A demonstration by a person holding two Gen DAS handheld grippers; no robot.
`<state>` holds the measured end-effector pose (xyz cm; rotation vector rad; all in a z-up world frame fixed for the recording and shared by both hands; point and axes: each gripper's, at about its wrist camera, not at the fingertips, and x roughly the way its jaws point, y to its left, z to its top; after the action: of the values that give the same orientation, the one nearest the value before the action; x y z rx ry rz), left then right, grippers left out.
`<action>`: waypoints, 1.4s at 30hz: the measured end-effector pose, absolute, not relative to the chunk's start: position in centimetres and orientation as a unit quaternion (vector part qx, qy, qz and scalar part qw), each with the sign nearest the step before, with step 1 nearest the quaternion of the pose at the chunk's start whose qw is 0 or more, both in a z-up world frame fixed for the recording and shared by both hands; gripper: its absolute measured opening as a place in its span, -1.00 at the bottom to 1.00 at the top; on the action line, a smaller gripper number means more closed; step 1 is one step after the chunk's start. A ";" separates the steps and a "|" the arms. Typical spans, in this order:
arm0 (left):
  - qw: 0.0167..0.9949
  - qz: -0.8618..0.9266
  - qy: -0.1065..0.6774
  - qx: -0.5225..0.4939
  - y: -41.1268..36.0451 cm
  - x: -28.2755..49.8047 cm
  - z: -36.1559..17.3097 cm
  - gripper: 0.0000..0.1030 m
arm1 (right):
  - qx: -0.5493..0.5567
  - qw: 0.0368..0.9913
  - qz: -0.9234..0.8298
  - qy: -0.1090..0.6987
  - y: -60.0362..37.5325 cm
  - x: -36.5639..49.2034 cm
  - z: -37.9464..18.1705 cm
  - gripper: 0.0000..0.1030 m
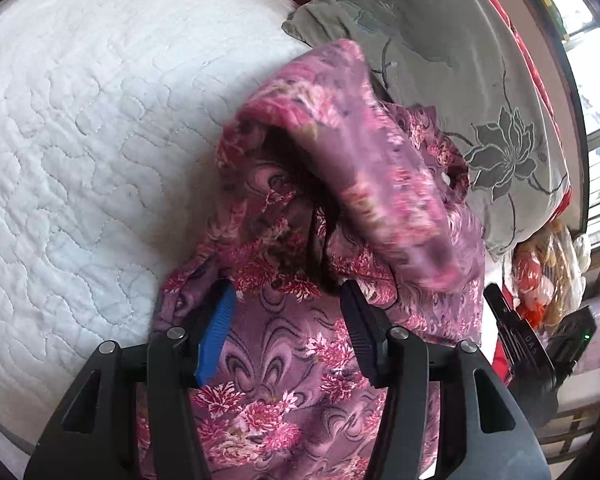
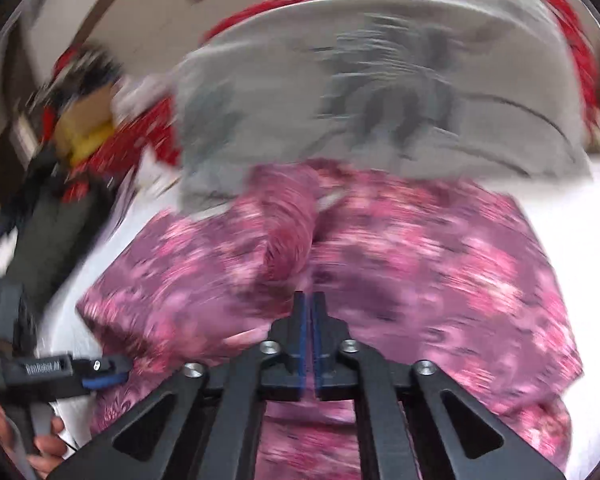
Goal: Fold small clothes
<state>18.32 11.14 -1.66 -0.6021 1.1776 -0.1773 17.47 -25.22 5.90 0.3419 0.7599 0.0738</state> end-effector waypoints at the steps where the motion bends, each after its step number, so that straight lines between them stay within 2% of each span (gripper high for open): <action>1: 0.786 -0.082 0.546 -0.279 11.1 18.3 -1.7 0.02 | 0.185 0.910 0.024 0.370 -26.8 17.1 5.5 -0.98; 3: 0.786 -0.083 0.546 -0.280 11.2 18.3 -1.7 0.02 | 0.229 0.899 -0.003 0.373 -30.3 15.8 4.5 -0.98; 8: 0.786 -0.081 0.544 -0.281 11.0 18.3 -1.9 0.05 | 0.327 0.870 0.023 0.368 -33.0 15.1 3.6 -0.72; 9: 0.787 -0.080 0.544 -0.280 11.0 18.3 -1.9 0.06 | 0.336 0.867 0.037 0.366 -32.6 15.5 3.6 -0.43; 10: 0.788 -0.080 0.544 -0.276 10.8 18.3 -1.8 0.07 | 0.340 0.864 0.045 0.368 -32.1 15.9 3.4 0.01; 11: 0.789 -0.080 0.545 -0.273 10.7 18.3 -1.9 0.08 | 0.346 0.861 0.052 0.369 -31.5 16.5 3.2 0.18; 12: 0.789 -0.080 0.546 -0.270 10.7 18.4 -1.9 0.08 | 0.353 0.858 0.059 0.369 -30.8 17.3 2.9 0.23; 16: 0.790 -0.079 0.548 -0.264 10.4 18.5 -1.8 0.14 | 0.375 0.842 0.070 0.381 -27.9 20.4 1.5 0.22; 17: 0.790 -0.077 0.549 -0.261 10.3 18.5 -1.7 0.14 | 0.380 0.838 0.076 0.383 -27.4 20.8 1.3 0.16; 18: 0.791 -0.076 0.549 -0.260 10.2 18.5 -1.5 0.14 | 0.374 0.840 0.078 0.386 -26.9 21.4 1.3 -0.21; 19: 0.793 -0.076 0.547 -0.257 10.2 18.5 -1.2 0.14 | 0.364 0.843 0.077 0.388 -26.7 21.2 1.6 -0.68; 20: 0.795 -0.078 0.545 -0.254 10.1 18.5 -1.0 0.14 | 0.345 0.853 0.076 0.384 -26.5 21.2 2.3 -0.88; 27: 0.788 -0.068 0.549 -0.272 10.4 18.6 -1.5 0.14 | 0.333 0.888 0.061 0.311 -31.8 17.9 6.4 -0.88; 32: 0.791 -0.074 0.553 -0.253 9.9 18.2 -1.4 0.14 | 0.330 0.888 0.011 0.321 -36.4 16.4 5.4 -0.88; 36: 0.785 -0.080 0.559 -0.254 9.8 17.6 -1.0 0.14 | 0.349 0.865 -0.010 0.360 -38.5 15.5 2.4 -0.87; 38: 0.781 -0.100 0.557 -0.263 9.6 17.0 -0.3 0.14 | 0.366 0.855 -0.015 0.367 -38.6 15.3 1.7 -0.74; 41: 0.790 -0.117 0.546 -0.253 8.7 16.8 1.0 0.14 | 0.408 0.847 -0.001 0.342 -39.2 14.5 1.5 -0.65; 42: 0.794 -0.118 0.544 -0.247 8.5 16.9 1.3 0.14 | 0.418 0.845 -0.003 0.334 -39.4 14.2 1.6 -0.51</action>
<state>16.91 8.48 1.30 -0.5300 1.1686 -0.2536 14.22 -39.39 1.58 0.8821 0.7054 -0.0055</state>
